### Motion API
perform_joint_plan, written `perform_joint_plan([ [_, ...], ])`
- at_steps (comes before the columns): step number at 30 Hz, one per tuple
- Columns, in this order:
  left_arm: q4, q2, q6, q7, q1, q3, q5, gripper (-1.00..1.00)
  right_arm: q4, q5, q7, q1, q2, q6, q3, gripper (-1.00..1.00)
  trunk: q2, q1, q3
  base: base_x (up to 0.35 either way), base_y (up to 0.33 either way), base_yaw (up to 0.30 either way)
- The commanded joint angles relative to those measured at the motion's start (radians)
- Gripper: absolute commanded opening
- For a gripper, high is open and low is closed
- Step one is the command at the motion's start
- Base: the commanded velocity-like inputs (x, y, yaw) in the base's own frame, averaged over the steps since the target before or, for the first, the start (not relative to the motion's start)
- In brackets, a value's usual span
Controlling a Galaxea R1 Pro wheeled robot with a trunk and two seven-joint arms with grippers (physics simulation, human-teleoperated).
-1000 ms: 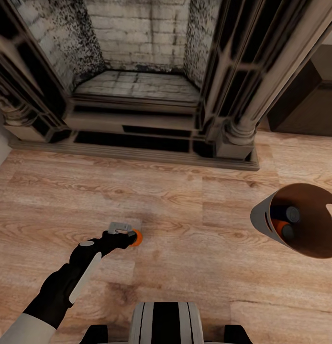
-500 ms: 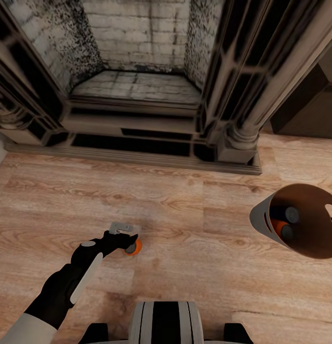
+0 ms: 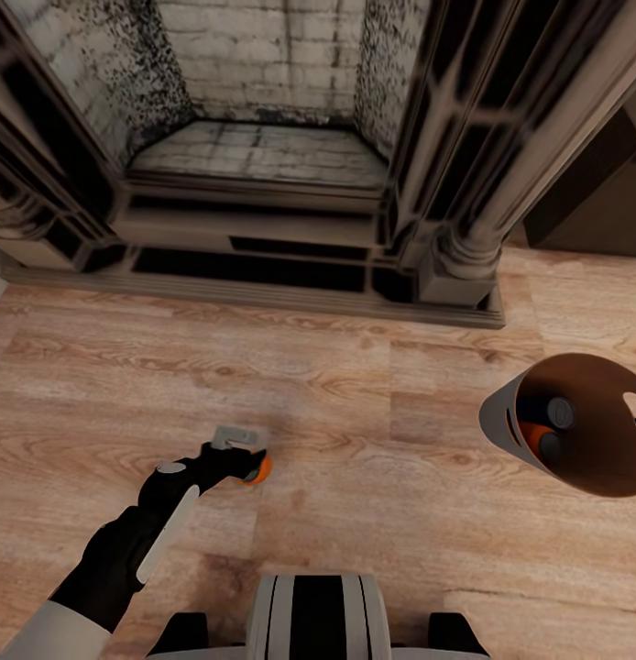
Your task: Put the three can of soda from the living room inside the tash can in the kitchen.
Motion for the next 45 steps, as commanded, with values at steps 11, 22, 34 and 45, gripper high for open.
perform_joint_plan([
  [11,-0.003,-0.009,0.000,0.005,0.003,-0.032,0.000,1.00,0.000,0.016,0.002,0.003,0.001,0.004,-0.001,-1.00,-0.001,0.002,-0.028,0.000,0.000,0.000],
  [22,-0.007,-0.009,0.000,0.003,0.003,-0.031,0.000,1.00,0.000,0.023,0.002,0.003,0.006,0.004,0.001,-1.00,-0.001,0.002,-0.034,0.000,0.000,0.000],
  [34,-0.004,-0.009,-0.001,0.000,0.002,-0.028,0.000,1.00,0.000,0.023,0.002,0.003,0.005,0.004,0.002,-1.00,-0.003,0.006,-0.071,0.000,0.000,0.000],
  [45,0.002,-0.009,-0.001,0.001,0.002,-0.029,0.001,1.00,0.000,0.024,0.002,0.001,0.007,0.004,0.002,-1.00,-0.004,0.007,-0.088,0.000,0.000,0.000],
])
